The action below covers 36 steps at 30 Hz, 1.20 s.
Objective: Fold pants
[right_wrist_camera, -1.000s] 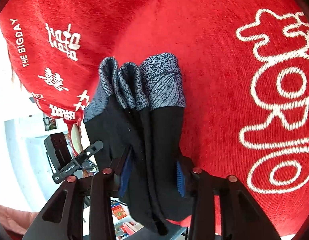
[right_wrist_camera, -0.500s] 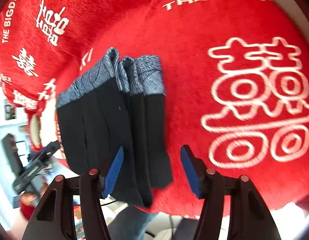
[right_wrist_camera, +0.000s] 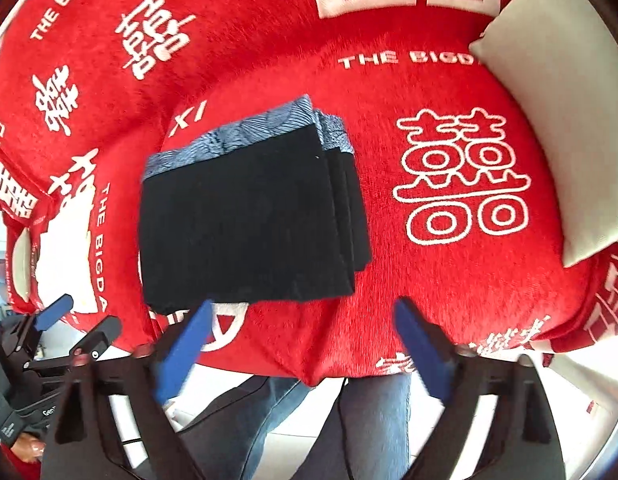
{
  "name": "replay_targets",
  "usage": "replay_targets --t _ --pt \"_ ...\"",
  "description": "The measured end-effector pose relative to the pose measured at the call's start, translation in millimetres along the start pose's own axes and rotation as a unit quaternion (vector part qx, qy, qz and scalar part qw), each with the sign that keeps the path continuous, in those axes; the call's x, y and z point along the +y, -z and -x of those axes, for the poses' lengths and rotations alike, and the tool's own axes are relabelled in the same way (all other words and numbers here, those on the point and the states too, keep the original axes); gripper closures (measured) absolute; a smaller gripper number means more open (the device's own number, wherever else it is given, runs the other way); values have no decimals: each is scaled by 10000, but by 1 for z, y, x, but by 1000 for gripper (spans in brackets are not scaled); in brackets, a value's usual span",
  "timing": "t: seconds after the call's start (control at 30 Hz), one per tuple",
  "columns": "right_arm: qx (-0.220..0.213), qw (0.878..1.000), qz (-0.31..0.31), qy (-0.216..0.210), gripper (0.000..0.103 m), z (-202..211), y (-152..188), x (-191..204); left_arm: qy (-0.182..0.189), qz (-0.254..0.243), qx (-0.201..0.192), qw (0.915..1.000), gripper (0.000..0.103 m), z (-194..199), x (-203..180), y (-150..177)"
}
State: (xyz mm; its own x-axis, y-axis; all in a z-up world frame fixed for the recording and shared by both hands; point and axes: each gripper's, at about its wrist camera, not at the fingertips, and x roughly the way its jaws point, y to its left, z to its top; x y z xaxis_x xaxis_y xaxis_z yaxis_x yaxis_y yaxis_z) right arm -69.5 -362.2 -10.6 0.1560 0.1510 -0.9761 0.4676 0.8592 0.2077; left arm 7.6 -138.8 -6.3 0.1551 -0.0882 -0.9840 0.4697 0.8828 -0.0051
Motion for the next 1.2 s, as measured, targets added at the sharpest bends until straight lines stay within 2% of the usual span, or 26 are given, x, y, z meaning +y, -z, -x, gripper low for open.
replay_targets --t 0.13,0.4,0.47,0.67,1.2 --pt "-188 9997 72 146 0 17 10 14 -93 25 34 9999 0 9 5 7" --pt "-150 9985 160 495 0 39 21 33 -242 207 -89 9995 0 30 12 10" --pt "-133 9986 131 490 0 42 22 34 -305 186 -134 9993 0 34 10 9" --pt "-131 9963 226 820 0 43 21 41 -320 219 -208 9990 0 42 9 5" --pt "-104 9943 458 957 0 41 25 55 -331 116 -185 9992 0 45 7 6"
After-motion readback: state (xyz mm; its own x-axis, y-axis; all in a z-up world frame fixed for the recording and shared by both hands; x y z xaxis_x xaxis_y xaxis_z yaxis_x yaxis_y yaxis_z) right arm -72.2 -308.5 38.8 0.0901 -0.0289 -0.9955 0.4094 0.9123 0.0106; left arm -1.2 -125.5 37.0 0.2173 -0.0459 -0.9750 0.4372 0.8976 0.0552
